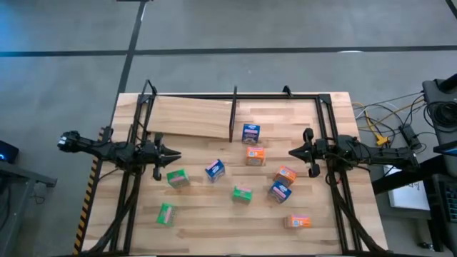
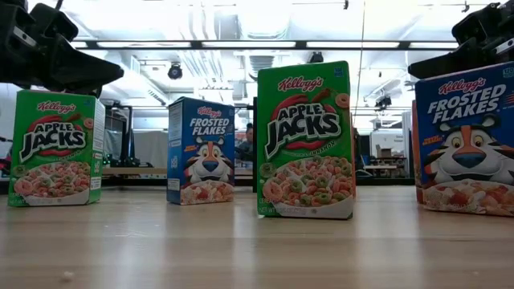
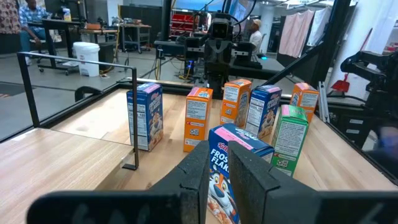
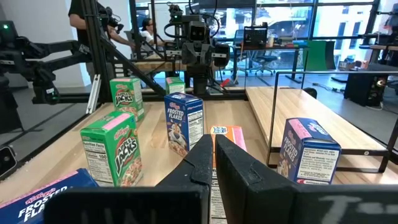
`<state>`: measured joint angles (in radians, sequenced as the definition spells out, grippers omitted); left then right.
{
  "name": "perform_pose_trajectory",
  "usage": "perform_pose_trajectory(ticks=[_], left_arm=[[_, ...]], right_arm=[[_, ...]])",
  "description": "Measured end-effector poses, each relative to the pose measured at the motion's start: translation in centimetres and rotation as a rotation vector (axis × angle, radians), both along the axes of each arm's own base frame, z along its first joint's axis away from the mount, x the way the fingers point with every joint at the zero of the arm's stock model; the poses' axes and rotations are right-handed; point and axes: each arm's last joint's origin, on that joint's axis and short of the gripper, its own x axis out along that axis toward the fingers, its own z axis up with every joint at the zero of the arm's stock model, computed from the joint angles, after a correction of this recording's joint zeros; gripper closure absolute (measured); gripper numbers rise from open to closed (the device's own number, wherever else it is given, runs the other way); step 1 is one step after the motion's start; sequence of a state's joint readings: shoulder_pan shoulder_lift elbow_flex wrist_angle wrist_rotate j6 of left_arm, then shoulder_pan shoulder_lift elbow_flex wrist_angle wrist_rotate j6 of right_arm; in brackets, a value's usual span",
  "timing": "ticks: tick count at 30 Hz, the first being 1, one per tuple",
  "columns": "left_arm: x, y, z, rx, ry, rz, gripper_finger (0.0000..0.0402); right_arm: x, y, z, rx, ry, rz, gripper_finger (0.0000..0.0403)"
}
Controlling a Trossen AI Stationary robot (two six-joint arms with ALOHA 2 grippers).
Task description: Stack cereal on shelf
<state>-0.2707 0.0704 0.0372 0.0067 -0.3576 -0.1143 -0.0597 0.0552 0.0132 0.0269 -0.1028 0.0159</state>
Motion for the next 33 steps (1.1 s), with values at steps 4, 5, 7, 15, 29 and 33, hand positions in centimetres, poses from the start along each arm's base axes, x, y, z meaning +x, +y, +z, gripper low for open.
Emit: perform_pose_trajectory(ticks=[4,5,7,15,29,33], left_arm=[[0.0,0.0,0.0,0.0,0.0,0.0,0.0361],[0.0,0.0,0.0,0.0,0.0,0.0,0.0361],[0.0,0.0,0.0,0.0,0.0,0.0,0.0361],[0.0,0.0,0.0,0.0,0.0,0.0,0.0361],[-0.1,0.0,1.9,-0.132,-0.201,-0.005,0.0361],[-0.9,0.3,4.3,-0.152,-0.457,-0.004,0.0361]], right_arm=[[0.0,0.0,0.0,0.0,0.0,0.0,0.0394],[0.0,0.0,0.0,0.0,0.0,0.0,0.0394],[0.0,0.0,0.0,0.002,0.0,0.0,0.0394],[0.0,0.0,0.0,0.001,0.0,0.0,0.0394],[-0.1,0.0,1.3,0.062,-0.136,0.005,0.0394],[-0.1,0.0,1.6,0.132,-0.162,0.011,0.0394]])
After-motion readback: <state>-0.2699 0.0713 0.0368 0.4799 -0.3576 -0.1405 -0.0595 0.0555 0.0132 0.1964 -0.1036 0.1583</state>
